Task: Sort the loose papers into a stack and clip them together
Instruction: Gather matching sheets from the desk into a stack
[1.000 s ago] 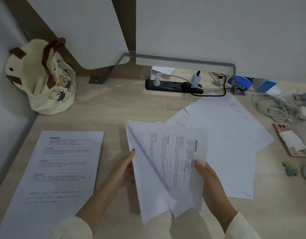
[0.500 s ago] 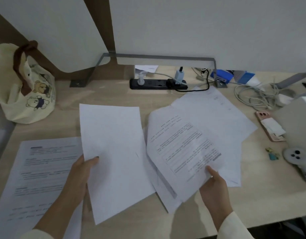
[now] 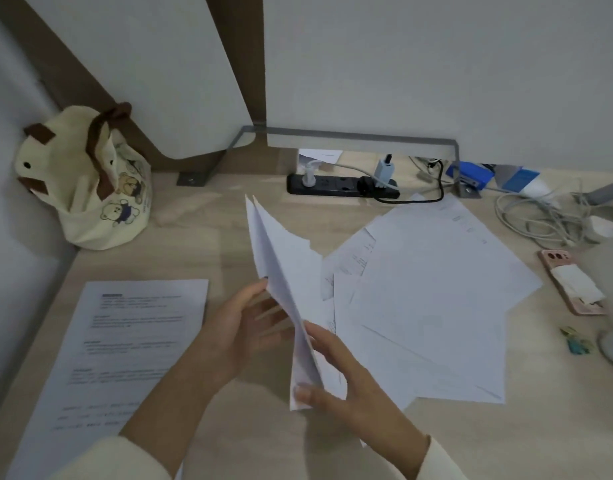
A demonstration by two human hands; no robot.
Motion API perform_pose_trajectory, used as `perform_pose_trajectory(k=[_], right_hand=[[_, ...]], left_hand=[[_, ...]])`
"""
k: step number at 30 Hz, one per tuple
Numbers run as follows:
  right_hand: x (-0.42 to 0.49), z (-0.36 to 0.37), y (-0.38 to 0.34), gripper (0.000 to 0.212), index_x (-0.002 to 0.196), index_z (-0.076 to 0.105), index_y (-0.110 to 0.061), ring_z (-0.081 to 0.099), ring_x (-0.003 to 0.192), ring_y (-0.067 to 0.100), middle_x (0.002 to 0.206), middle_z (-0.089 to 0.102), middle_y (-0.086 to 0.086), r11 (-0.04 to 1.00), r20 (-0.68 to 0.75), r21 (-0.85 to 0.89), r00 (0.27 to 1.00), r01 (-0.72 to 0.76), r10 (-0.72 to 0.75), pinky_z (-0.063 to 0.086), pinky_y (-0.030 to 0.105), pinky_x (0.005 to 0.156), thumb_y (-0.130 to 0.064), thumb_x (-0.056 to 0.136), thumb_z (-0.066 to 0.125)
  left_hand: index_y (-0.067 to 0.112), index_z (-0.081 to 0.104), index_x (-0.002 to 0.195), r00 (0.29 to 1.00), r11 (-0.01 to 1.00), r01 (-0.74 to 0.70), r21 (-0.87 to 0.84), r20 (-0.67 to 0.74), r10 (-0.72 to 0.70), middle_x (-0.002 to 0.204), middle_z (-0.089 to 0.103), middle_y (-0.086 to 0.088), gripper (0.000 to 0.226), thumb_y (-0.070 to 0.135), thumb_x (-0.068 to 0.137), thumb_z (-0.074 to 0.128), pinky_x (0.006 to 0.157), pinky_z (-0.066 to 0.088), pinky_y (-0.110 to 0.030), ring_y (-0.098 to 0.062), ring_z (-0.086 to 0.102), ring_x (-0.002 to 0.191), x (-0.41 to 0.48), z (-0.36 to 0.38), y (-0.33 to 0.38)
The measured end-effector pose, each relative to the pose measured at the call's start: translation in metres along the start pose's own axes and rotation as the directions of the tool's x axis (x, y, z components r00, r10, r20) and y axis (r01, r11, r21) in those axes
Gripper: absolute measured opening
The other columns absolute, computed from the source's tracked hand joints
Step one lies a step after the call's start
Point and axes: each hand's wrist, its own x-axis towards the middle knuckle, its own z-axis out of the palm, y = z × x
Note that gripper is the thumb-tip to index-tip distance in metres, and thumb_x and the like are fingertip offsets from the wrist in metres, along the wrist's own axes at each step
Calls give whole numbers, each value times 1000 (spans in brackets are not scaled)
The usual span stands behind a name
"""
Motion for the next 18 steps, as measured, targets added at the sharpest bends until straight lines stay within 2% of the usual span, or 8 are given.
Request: perform_pose_trajectory(k=[3,5,7,9,11,14,16,18], right_hand=[[-1,5,-1,98,138,13,-52,28,126,-21,137,29,-42,998,-3,-53,1000,14,-14,31,8,101,-60,60,72],[1,8,3,78,135,25,-46,42,115,-19,132,44,-32,996,-97,-43,992,82,-85,38,8,95,-40,74,72],[5,2,10,36,115,51,-39,59,92,-7,110,66,-11,992,-325,-3,938,124,-119,47,14,80,-17,88,58],[6,-14,10,25,94,64,-29,65,84,6,90,72,-3,983,-472,162,882,86,1,51,19,74,-6,90,54],[5,-36,4,19,93,68,-16,68,85,17,88,74,1,945,-483,320,870,67,102,53,28,76,-4,88,55],[0,-65,-10,17,90,67,-9,65,79,23,83,70,6,940,-438,333,895,74,85,50,37,72,0,85,54],[-3,-79,-19,17,76,66,-13,60,73,19,73,64,3,954,-433,283,901,97,37,45,33,69,-2,81,55],[-3,-91,-29,14,72,64,-11,56,73,19,72,59,5,971,-409,219,913,95,3,43,33,70,-8,78,52]], left_hand=[[4,50,119,999,984,38,-176,8,-37,124,56,-21,38,29,90,51,62,60,-35,-29,61,107,-1,8,-4],[6,47,120,999,976,46,-212,22,-42,125,54,-22,39,29,89,53,66,60,-41,-30,60,110,-2,15,-6],[6,51,114,999,980,47,-192,37,-40,122,57,-19,31,26,90,50,72,59,-46,-29,58,113,-4,20,-5],[8,55,112,1000,993,-16,-118,15,18,116,61,-11,26,23,92,49,77,58,-43,-25,57,114,-2,20,-4],[17,57,117,984,979,-170,113,-25,174,115,63,2,31,27,88,54,91,52,-38,-16,55,116,-3,16,-1],[30,51,127,891,750,-353,560,-44,452,133,47,18,42,35,86,59,105,30,-27,-2,40,125,-5,11,7],[31,46,128,797,581,-444,683,4,604,132,39,19,42,26,88,59,103,26,-21,2,33,122,-5,11,14],[30,44,129,674,354,-557,751,160,721,132,37,17,48,29,85,62,105,21,-10,12,31,120,-3,16,22]])
